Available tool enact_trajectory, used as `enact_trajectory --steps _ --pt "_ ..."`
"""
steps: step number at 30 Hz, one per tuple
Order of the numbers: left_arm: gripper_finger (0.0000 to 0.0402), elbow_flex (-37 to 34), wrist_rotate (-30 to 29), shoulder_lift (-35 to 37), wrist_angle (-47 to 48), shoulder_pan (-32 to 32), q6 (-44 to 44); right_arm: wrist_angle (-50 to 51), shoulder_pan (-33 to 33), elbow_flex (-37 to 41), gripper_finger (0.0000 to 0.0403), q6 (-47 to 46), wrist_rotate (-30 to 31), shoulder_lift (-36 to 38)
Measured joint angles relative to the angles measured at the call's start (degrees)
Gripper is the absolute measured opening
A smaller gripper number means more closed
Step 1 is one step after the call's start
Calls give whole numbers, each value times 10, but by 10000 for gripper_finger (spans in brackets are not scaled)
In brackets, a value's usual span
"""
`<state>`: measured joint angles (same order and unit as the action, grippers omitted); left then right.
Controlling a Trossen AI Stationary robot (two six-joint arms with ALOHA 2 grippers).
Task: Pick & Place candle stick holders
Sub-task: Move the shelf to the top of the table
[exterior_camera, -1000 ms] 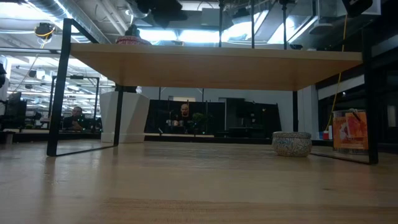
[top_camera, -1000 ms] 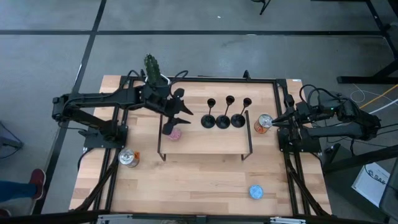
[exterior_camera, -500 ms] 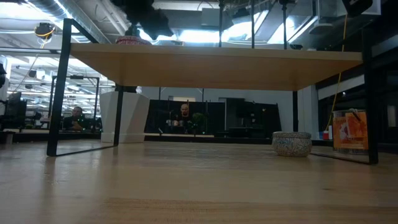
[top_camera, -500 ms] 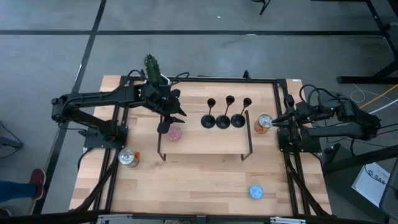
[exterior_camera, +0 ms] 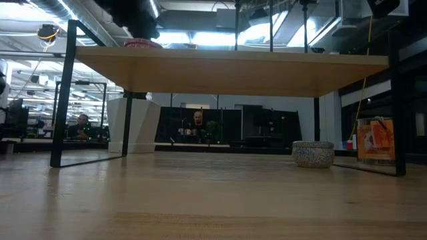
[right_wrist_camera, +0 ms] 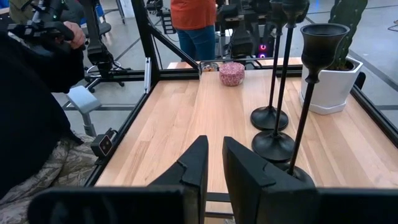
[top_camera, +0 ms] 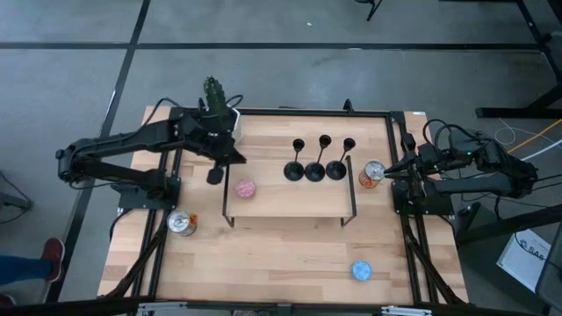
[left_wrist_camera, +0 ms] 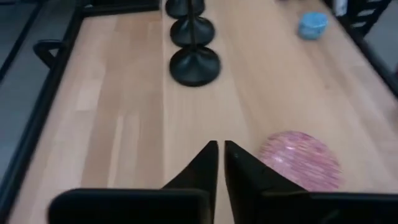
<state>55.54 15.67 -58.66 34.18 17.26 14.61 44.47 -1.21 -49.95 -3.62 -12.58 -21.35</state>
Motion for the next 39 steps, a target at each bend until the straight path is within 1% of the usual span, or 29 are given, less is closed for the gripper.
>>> enact_trajectory --steps 2,5,7,10,16,24,26,31,35,37,39 --pt "5 -18 15 24 -3 -6 -13 0 0 0 53 0 0 0" --pt "3 -42 38 56 -29 -26 -38 0 0 0 53 0 2 0" --pt "2 -50 36 67 -43 -50 -56 0 0 0 53 0 2 0" --pt "2 -55 13 66 -41 -108 -71 1 0 0 53 0 2 0" --pt "1 -55 -93 48 -36 -241 -107 1 0 0 53 0 2 0" --pt "1 -55 -172 48 -5 -405 -208 1 0 0 53 0 1 0" --pt "2 -55 -199 48 5 -447 -232 1 0 0 53 0 1 0" --pt "1 -55 -305 37 21 -549 -284 1 0 0 53 0 1 0" --pt "2 -55 -387 17 21 -610 -324 1 0 0 53 0 1 0" --pt "2 -55 -414 8 23 -628 -343 1 0 0 53 0 1 0" --pt "1 -55 -424 -2 23 -638 -358 1 0 0 53 0 1 0"
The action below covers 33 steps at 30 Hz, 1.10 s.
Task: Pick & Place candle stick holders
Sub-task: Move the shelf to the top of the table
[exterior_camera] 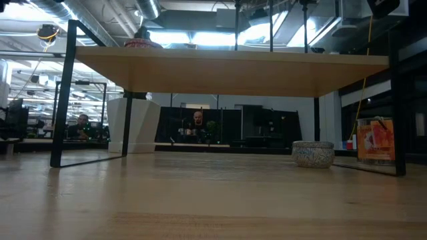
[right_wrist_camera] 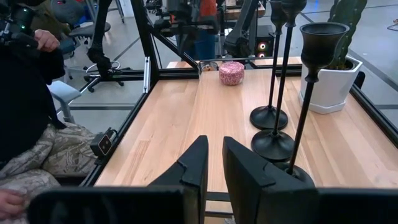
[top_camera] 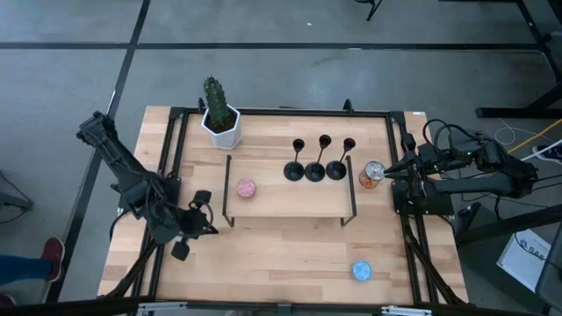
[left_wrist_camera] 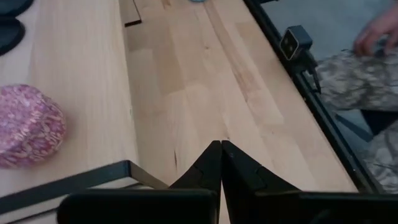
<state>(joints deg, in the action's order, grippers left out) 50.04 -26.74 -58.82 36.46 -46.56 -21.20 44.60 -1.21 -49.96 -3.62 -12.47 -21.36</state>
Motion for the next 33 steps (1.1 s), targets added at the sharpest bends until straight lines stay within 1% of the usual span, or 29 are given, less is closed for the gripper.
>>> enact_trajectory --steps 7,13,18,21,25,28,33 --pt "1 0 -57 -55 -2 -2 -66 0 0 0 53 0 0 0" --pt "1 0 -45 -87 -2 -2 -105 0 0 0 53 0 0 0" --pt "1 0 -50 -97 -2 4 -111 0 0 0 53 0 -2 0" --pt "1 0 -48 -98 -2 16 -109 0 0 0 53 0 -2 0" --pt "2 0 -35 -98 2 36 -83 0 0 0 53 0 -2 0" --pt "1 0 -19 -98 24 55 -82 0 0 0 53 0 -2 0" --pt "1 0 -14 -98 58 81 -80 0 0 0 53 0 -2 0"
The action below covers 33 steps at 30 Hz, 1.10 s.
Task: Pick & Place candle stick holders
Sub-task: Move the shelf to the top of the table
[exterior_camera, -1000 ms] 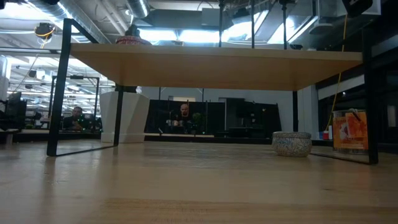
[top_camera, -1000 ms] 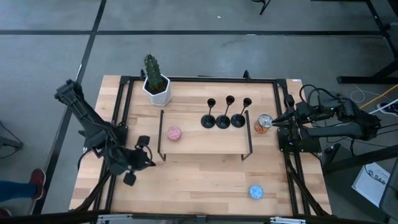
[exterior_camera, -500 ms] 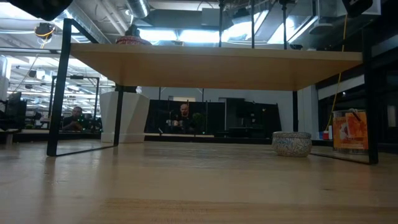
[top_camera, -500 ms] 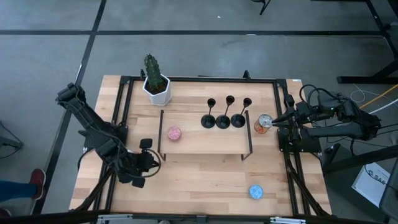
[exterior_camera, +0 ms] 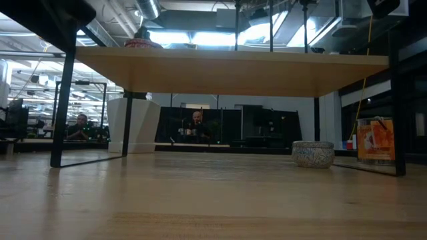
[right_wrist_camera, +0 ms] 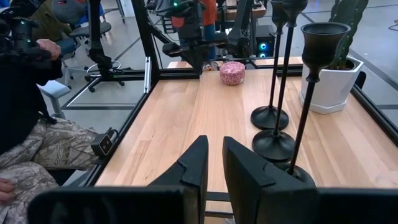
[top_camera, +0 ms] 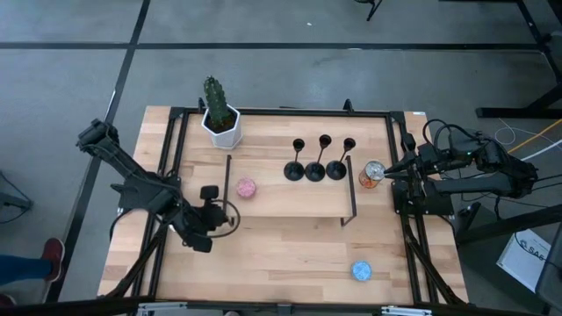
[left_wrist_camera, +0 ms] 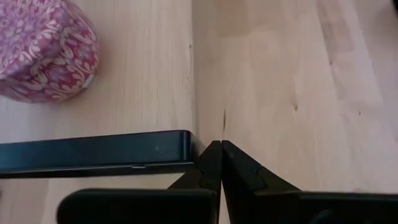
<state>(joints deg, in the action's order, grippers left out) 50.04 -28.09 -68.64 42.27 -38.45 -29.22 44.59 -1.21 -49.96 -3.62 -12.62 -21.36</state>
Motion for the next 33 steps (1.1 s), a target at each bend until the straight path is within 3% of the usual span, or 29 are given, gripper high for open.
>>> enact_trajectory --steps 33 --pt "2 0 -27 0 47 171 112 0 0 0 53 0 2 0"
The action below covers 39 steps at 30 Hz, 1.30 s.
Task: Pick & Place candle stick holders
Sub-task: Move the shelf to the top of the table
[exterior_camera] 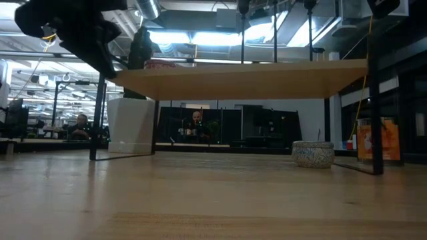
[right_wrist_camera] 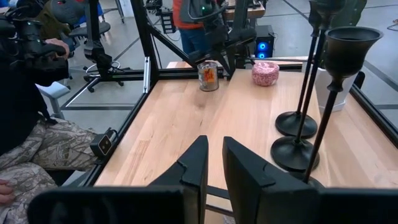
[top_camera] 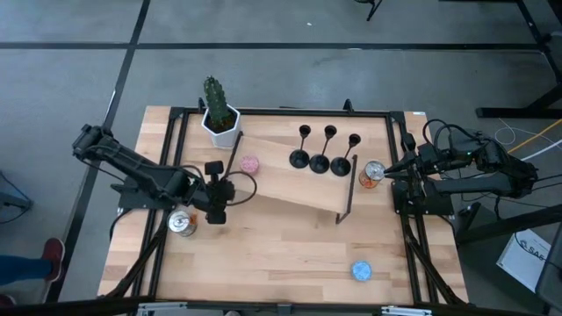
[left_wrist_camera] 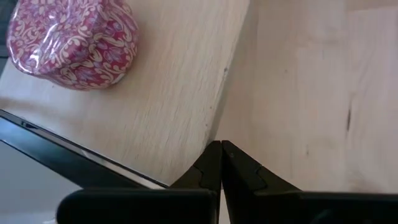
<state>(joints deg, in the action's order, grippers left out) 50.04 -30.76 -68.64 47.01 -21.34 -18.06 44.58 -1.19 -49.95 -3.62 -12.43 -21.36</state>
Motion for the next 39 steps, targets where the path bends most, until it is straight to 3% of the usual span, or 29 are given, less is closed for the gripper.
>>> enact_trajectory --steps 11,22,26,29,39 --pt "1 0 -2 0 -71 29 62 0 0 0 53 0 0 0" --pt "3 0 85 0 -195 52 126 0 0 0 53 0 0 0" --pt "1 0 148 -7 -296 49 153 0 0 0 53 0 -1 0" --pt "2 8 164 -37 -335 49 159 0 0 0 53 0 -2 0" --pt "2 114 153 -212 -329 50 215 0 0 0 53 0 -2 0"
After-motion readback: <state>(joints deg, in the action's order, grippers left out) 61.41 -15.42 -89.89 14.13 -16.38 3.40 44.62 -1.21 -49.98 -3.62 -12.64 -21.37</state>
